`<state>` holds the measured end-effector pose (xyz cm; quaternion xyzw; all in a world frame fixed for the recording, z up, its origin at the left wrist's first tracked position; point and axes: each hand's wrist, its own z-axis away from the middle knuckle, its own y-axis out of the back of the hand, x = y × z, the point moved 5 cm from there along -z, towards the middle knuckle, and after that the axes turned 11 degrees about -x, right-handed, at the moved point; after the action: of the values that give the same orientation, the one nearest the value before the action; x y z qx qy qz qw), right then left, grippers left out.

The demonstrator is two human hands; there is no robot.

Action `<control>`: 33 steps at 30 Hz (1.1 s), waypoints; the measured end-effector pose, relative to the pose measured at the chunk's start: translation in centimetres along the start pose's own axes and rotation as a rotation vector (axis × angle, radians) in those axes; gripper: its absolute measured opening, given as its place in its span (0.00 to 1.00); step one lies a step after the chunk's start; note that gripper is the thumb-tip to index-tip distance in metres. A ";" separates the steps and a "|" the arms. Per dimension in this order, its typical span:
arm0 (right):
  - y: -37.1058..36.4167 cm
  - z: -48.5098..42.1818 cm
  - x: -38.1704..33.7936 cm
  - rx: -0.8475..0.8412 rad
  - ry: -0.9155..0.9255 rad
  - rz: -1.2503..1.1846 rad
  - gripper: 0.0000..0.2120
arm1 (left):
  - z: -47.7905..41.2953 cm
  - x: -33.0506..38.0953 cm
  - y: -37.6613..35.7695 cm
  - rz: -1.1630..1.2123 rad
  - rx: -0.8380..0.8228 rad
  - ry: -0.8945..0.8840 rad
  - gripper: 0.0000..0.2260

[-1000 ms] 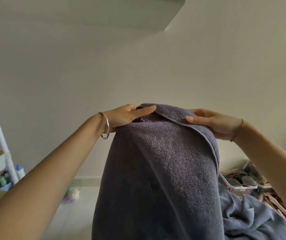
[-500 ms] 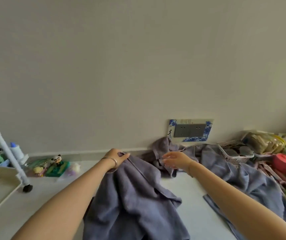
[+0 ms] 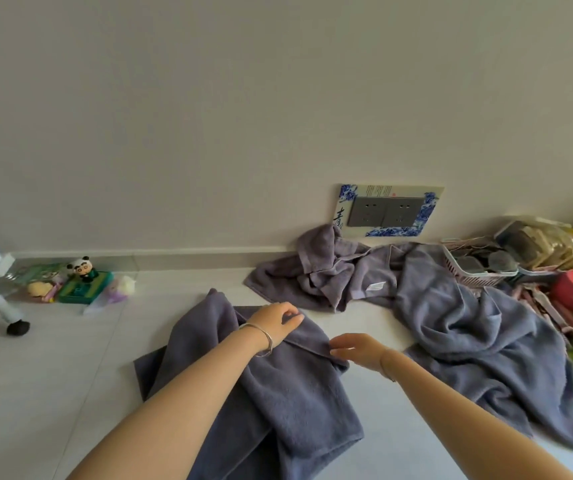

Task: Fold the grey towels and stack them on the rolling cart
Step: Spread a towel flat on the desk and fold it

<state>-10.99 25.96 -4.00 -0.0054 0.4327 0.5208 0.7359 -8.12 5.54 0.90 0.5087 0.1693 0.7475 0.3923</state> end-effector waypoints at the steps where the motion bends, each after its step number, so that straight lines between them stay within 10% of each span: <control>1: -0.3 -0.5 0.2 -0.002 0.007 0.011 0.15 | -0.3 0.3 -0.5 0.019 -0.009 -0.022 0.15; 10: 0.4 -0.3 1.7 -0.071 -0.024 0.513 0.17 | -2.6 1.9 -4.5 0.103 -0.194 0.014 0.26; 19: 4.3 5.1 -3.9 -0.278 0.321 -0.456 0.09 | -0.6 5.0 -1.0 0.371 -0.106 -0.225 0.13; 33: 7.6 17.2 -10.0 -0.261 0.225 -0.322 0.39 | 9.5 12.5 15.3 0.611 0.126 -0.502 0.10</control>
<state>-6.83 29.72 16.49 -0.2275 0.4345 0.4443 0.7497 -8.17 3.94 22.76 0.7255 -0.0453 0.6704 0.1491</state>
